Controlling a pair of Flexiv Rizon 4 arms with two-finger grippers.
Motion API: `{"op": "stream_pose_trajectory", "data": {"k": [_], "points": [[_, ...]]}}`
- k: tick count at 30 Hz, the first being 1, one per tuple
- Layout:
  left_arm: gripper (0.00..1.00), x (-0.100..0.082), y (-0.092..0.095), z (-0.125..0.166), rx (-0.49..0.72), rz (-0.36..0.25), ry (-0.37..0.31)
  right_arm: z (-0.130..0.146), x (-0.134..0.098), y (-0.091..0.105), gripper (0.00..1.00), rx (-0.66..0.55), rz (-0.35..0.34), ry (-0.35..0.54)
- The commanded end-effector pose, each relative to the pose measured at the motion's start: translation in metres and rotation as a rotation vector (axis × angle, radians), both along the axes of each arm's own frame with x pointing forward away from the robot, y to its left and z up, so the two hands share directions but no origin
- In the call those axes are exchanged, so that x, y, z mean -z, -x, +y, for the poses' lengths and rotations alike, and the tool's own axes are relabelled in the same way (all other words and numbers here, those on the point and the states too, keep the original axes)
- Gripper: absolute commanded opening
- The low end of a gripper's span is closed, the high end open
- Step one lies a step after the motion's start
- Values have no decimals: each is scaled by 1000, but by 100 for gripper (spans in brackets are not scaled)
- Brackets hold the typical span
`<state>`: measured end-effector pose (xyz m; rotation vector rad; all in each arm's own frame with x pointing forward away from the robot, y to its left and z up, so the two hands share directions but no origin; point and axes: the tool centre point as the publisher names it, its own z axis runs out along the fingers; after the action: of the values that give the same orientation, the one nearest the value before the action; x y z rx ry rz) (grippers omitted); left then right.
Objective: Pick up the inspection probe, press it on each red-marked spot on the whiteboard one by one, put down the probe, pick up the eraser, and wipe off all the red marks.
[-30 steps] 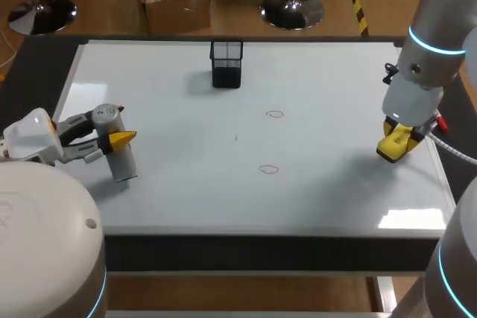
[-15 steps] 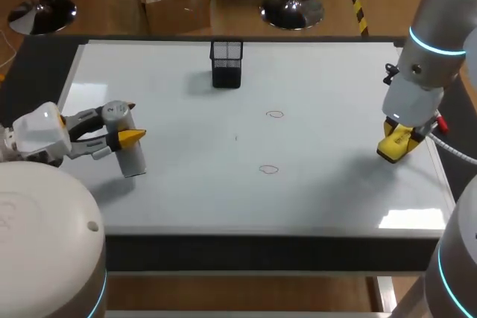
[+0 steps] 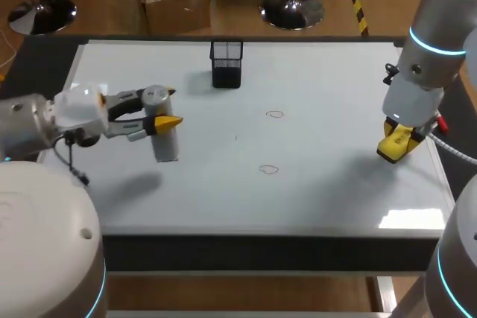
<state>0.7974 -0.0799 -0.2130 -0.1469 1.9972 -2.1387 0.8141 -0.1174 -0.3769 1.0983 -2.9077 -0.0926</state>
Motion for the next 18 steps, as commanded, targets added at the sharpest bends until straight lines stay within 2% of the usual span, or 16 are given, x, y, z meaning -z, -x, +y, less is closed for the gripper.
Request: {"op": "stream_pose_trajectory", "data": {"k": [1, 9, 18], "points": [[0, -1, -26, -39, 64, 7, -5, 0, 0, -1, 0, -1, 1, 3], [0, -1, -50, -87, 150, 27, 22, 0, 0, -1, 0, -1, 1, 3], [0, 1, -80, -139, 232, 33, 16, 0, 0, -1, 0, -1, 1, 3]]}}
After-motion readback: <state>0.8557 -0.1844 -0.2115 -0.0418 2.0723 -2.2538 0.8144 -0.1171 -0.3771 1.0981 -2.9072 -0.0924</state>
